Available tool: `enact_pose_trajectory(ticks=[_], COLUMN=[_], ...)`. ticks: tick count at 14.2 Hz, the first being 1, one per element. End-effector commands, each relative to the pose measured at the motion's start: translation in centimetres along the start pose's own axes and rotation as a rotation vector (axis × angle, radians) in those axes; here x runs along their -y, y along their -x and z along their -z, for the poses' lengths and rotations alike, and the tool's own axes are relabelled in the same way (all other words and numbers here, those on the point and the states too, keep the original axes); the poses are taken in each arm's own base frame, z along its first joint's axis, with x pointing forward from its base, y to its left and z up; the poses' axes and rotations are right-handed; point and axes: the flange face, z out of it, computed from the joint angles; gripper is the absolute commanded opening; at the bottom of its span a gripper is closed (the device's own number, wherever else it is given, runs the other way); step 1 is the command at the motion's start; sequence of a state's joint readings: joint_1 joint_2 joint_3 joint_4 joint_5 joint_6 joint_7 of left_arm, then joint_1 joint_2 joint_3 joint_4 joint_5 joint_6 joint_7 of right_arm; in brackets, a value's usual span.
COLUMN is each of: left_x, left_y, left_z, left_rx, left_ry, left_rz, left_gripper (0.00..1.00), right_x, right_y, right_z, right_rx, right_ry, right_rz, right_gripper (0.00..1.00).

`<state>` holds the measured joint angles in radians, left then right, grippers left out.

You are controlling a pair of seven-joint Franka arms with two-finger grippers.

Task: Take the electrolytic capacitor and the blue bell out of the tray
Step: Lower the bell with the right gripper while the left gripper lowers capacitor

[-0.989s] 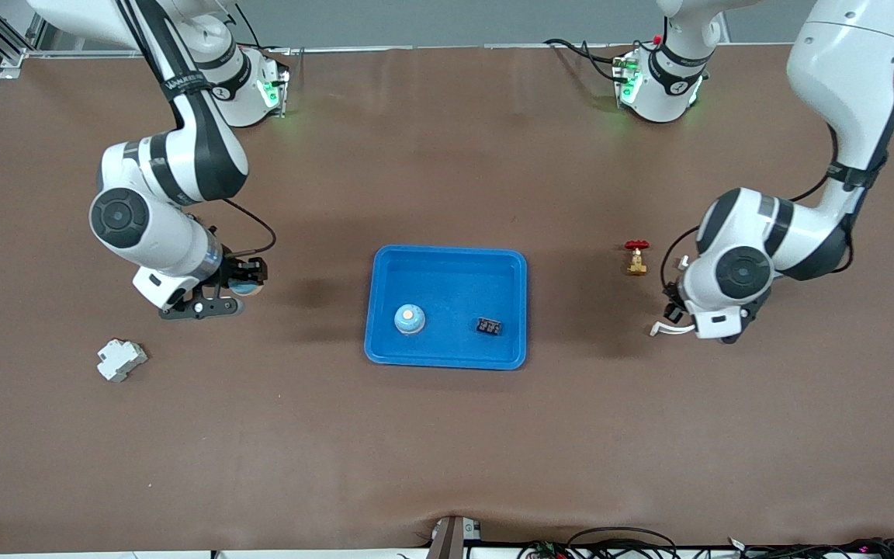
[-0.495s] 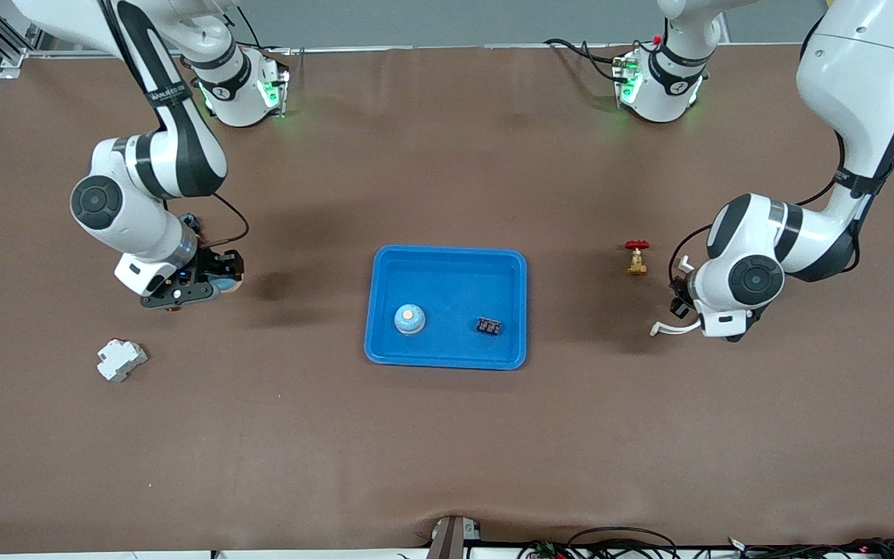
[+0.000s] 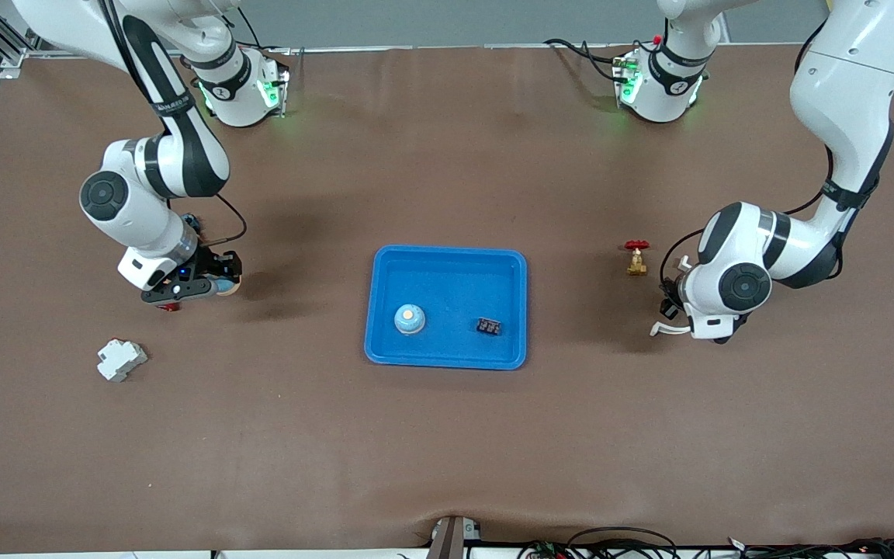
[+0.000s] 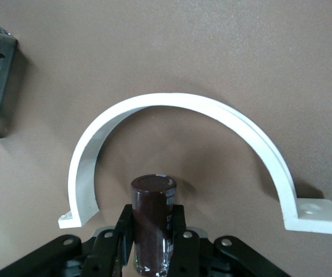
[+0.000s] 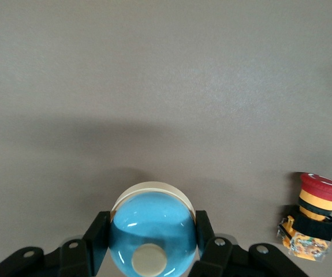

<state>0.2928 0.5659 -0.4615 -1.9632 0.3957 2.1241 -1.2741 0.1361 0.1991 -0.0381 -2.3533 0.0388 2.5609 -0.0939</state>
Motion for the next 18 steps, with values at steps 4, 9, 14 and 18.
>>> enact_pose_trajectory(ticks=[4,9,14,18], left_x=[-0.3,-1.3,-5.9,-10.5], left_y=[-0.2,0.6,4.9,9.8], left_z=[1.5,9.4,15.6,16.9], left_rx=[-0.012,-0.064,-0.002,0.031], left_ry=[0.034,0.054,0.173,0.217], left_rz=[-0.007,0.003,0.111,0.25], left_gripper=[1.0,1.0,1.0,1.0], right_x=[-1.1,-1.2,-1.3,-0.8], right_y=[0.4,0.6,0.4,0.0], right_z=[-4.1,-6.5,-6.8,-5.6], right_rx=[-0.004,0.004,0.001,-0.007], right_ry=[0.0,0.002,0.003,0.002], right_rz=[-0.008,-0.01,-0.014,-0.015], right_gripper=[0.0,0.0,0.84,1.0])
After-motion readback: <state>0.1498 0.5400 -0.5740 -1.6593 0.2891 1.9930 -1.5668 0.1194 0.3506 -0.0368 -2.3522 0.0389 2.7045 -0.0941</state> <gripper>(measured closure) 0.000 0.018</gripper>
